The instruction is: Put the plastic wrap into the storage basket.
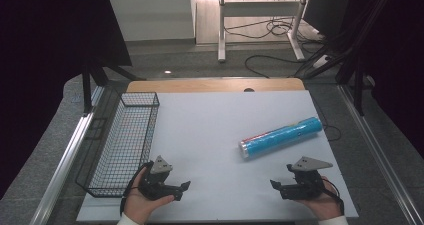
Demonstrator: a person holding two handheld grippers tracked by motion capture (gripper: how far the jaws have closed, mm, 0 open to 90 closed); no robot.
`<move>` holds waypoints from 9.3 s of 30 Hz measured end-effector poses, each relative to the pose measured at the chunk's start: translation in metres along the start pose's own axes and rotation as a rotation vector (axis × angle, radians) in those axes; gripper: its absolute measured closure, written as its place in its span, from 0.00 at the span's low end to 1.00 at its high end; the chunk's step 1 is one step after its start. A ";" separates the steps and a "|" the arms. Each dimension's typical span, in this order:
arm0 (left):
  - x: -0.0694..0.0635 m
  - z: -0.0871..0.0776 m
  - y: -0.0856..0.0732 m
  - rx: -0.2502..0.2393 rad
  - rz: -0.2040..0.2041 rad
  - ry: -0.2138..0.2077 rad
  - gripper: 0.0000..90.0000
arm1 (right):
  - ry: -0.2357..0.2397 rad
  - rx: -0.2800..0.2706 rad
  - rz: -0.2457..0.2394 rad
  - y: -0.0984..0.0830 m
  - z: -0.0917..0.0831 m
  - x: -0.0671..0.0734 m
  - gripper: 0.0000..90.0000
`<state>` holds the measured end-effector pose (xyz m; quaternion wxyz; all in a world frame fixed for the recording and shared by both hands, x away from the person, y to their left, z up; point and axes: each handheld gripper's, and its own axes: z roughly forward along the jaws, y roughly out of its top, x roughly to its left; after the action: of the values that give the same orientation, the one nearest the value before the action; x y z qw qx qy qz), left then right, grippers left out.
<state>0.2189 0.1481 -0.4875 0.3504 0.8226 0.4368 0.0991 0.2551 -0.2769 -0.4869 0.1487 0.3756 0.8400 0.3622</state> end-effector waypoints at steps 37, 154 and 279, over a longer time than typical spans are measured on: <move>-0.006 0.004 -0.002 0.017 0.019 0.009 0.17 | -0.012 0.019 0.059 0.021 -0.025 -0.031 0.45; 0.009 0.001 -0.001 0.011 -0.025 -0.018 0.17 | -0.027 0.016 0.075 0.076 0.067 -0.127 1.00; 0.004 0.045 0.096 0.021 0.257 -0.071 0.19 | 0.043 0.025 -0.031 -0.005 0.003 -0.013 0.26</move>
<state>0.3047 0.0933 -0.4574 0.3415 0.8784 0.3158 0.1094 0.2626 -0.2872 -0.4928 0.1317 0.3566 0.8531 0.3574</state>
